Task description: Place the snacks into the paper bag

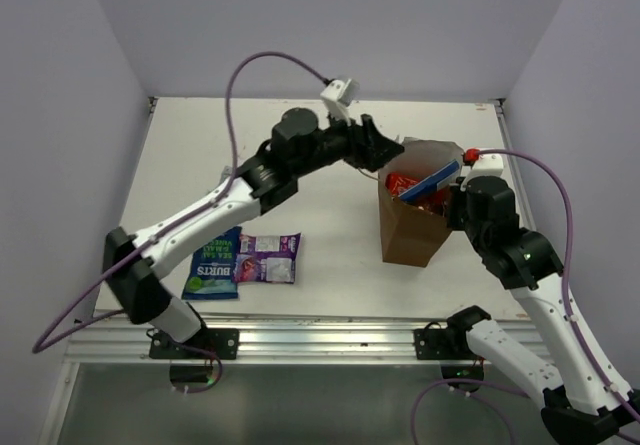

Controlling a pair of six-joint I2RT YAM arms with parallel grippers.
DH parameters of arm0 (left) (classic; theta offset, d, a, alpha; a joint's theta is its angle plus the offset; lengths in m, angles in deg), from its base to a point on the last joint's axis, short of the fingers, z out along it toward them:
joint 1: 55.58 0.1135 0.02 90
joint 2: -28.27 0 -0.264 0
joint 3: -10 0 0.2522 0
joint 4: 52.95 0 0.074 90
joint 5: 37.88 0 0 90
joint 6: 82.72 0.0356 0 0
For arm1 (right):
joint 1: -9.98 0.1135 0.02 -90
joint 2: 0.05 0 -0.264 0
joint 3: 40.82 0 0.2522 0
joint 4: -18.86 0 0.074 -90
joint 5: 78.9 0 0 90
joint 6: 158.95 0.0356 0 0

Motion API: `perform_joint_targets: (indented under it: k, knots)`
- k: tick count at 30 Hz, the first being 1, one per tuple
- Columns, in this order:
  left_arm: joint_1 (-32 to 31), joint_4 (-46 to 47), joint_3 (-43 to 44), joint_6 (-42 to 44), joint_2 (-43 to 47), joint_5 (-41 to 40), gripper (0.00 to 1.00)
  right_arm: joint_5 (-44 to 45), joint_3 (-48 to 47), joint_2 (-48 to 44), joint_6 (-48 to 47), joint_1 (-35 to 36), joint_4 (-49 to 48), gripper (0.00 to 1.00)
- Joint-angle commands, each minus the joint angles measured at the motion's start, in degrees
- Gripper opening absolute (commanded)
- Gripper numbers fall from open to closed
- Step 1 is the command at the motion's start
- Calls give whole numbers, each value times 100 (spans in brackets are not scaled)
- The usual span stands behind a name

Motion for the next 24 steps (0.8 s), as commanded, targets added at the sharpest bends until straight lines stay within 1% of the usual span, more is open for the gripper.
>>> perform_joint_targets:
  k: [1, 2, 3, 4, 5, 6, 9, 10, 12, 15, 20, 24]
  knots:
    - [-81, -103, -1554, 282, 1197, -2446, 72, -99, -37, -37, -67, 20, -153, 0]
    - [-81, -644, -1932, 80, 1391, -2944, 71, -116, -37, -46, -67, 20, -161, 0]
    - [-38, -885, -2284, -122, 1532, -3305, 71, -116, -37, -37, -67, 20, -179, 0]
    - [-3, -1096, -2887, -298, 1716, -3666, 72, -134, -37, -37, -58, 29, -179, 0]
    - [33, -1464, -3137, -639, 1761, -3800, 73, -143, -45, -20, -67, 21, -188, 0]
    - [42, -1606, -3531, -799, 1814, -3940, 74, -178, -45, -11, -75, 20, -196, 0]
    - [15, -1949, -4060, -1327, 1797, -4222, 77, -204, -45, -19, -76, 29, -197, 0]
    - [7, -2003, -4176, -1546, 1771, -4397, 80, -204, -45, -46, -67, 21, -197, 0]
    - [-2, -2283, -4282, -1749, 1657, -4521, 80, -222, -37, -72, -76, 29, -197, 0]
    - [7, -2521, -4387, -1978, 1437, -4548, 80, -222, -37, -90, -67, 21, -205, 0]
    - [-2, -2907, -4598, -2312, 1402, -4619, 81, -231, -37, -90, -84, 20, -205, 0]
    - [-11, -2733, -5037, -2400, 1209, -4399, 80, -248, -45, -63, -76, 20, -205, 0]
